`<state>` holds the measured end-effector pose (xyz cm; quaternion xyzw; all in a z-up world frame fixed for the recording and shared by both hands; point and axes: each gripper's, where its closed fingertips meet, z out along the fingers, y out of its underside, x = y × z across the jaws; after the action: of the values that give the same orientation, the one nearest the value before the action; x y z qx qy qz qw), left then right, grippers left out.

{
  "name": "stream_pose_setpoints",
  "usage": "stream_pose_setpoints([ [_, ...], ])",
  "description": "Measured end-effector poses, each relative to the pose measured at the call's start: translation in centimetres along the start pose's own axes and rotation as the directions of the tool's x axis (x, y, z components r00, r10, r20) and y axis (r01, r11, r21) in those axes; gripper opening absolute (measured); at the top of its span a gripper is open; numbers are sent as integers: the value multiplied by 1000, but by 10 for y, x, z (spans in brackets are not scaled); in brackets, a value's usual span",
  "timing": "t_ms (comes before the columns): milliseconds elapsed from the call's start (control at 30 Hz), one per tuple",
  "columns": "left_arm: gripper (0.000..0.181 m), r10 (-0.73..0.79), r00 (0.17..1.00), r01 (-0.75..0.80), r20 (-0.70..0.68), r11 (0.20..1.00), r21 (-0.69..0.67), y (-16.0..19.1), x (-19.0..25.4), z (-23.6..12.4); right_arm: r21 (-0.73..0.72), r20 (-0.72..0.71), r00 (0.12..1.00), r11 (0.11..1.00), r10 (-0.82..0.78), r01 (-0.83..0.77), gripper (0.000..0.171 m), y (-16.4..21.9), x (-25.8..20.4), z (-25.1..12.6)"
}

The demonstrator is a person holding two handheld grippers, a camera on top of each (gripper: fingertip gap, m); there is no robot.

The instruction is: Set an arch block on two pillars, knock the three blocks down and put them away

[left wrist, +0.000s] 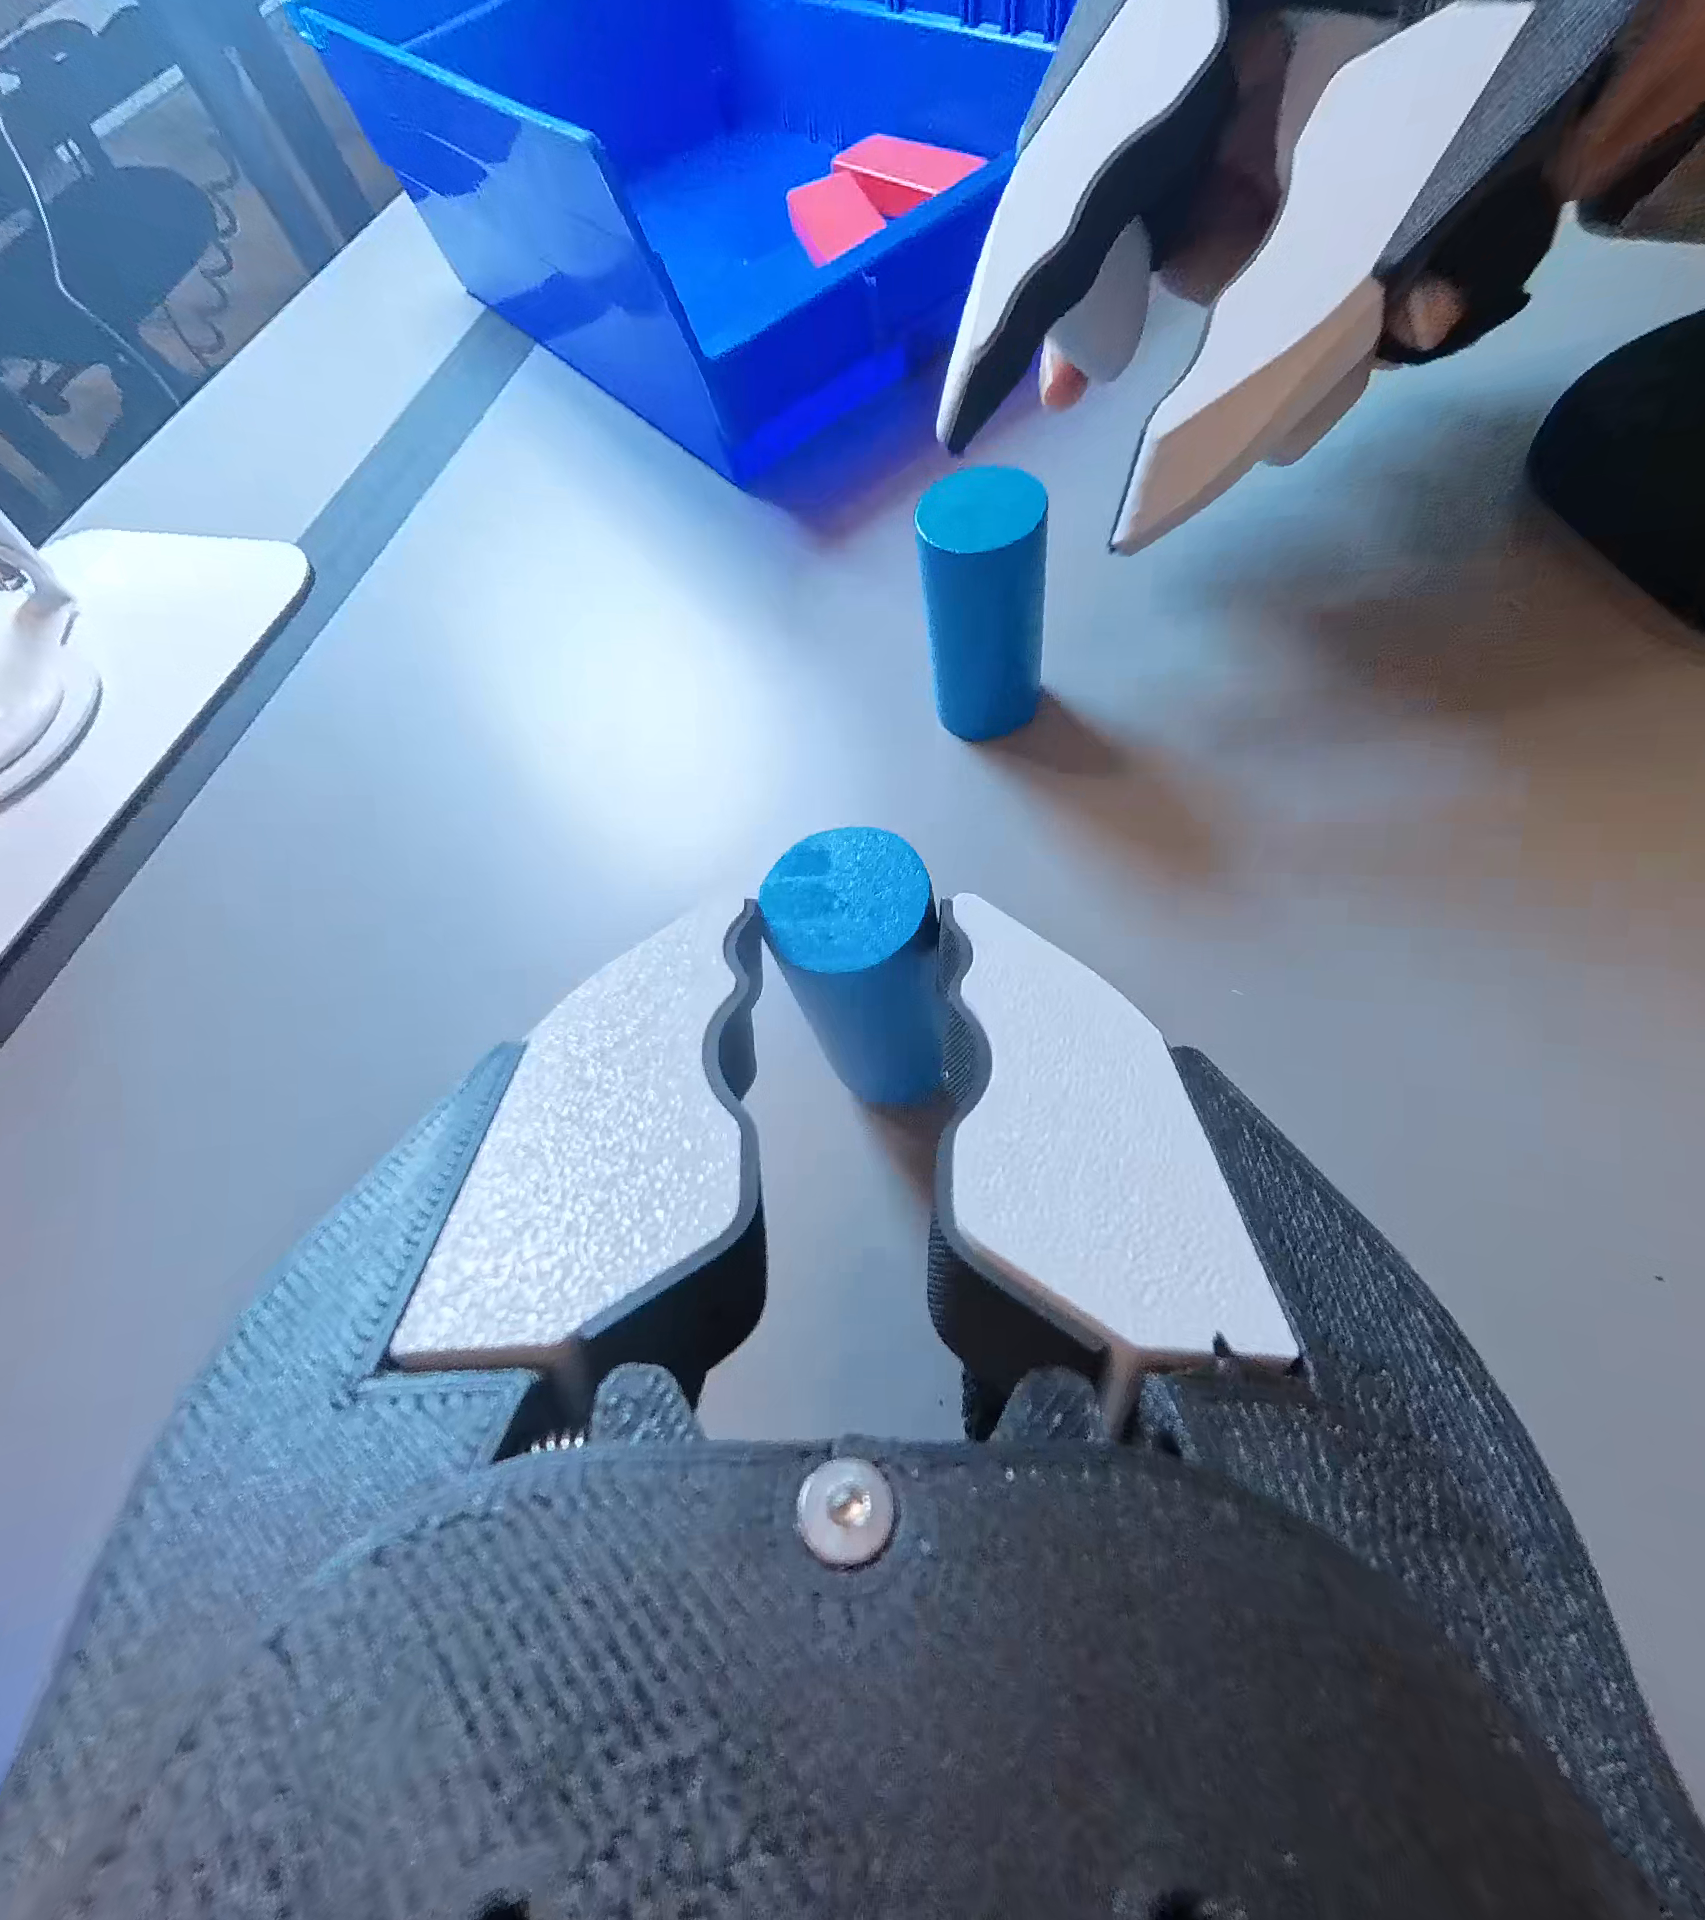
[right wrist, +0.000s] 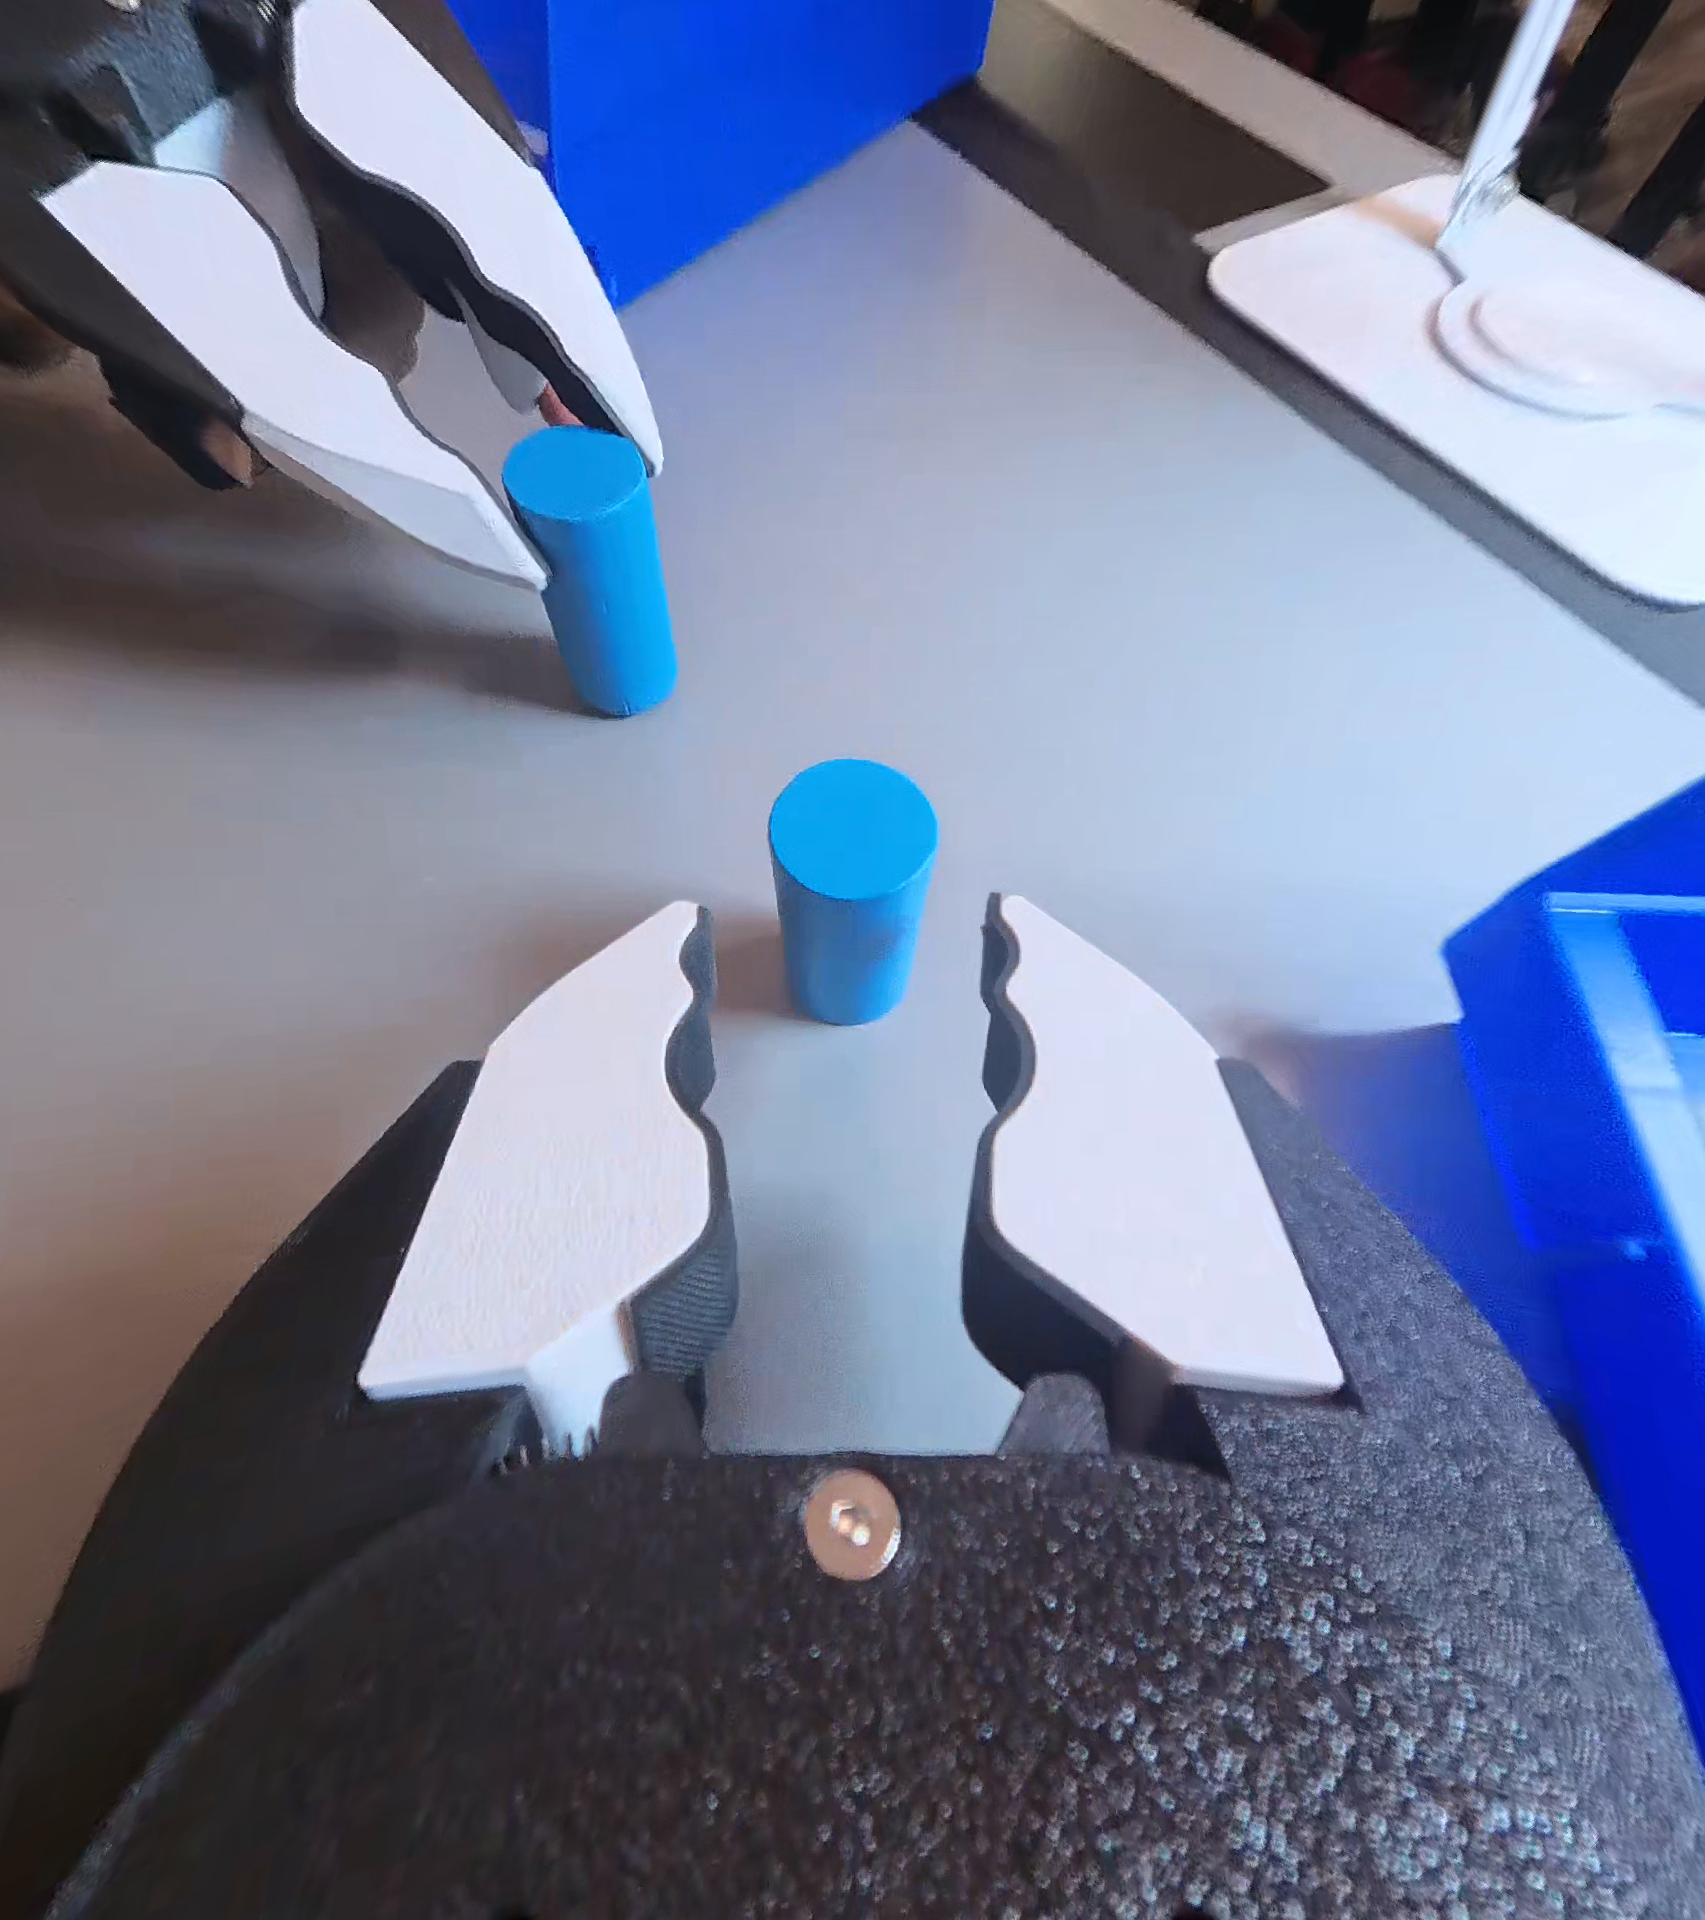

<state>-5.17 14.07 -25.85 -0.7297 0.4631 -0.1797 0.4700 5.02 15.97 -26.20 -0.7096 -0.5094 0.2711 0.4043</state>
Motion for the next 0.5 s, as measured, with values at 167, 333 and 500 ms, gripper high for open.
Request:
stream_pose_setpoints([
  [167, 33, 11, 1000, -11, 4, 1000, 5, 4, 1, 0, -24, -4, 1000, 1000, 13, -13, 31, 6, -3, 23],
  [333, 33, 13, 1000, -13, 1, 1000, 5, 7, 2, -3, 32, 51, 998, 999, -24, 22, 30, -8, -23, 29],
  [500, 33, 6, 1000, -6, -9, 1000, 4, 8, 3, -5, 5, 60, 998, 999, -35, 35, 31, -3, -30, 36],
])
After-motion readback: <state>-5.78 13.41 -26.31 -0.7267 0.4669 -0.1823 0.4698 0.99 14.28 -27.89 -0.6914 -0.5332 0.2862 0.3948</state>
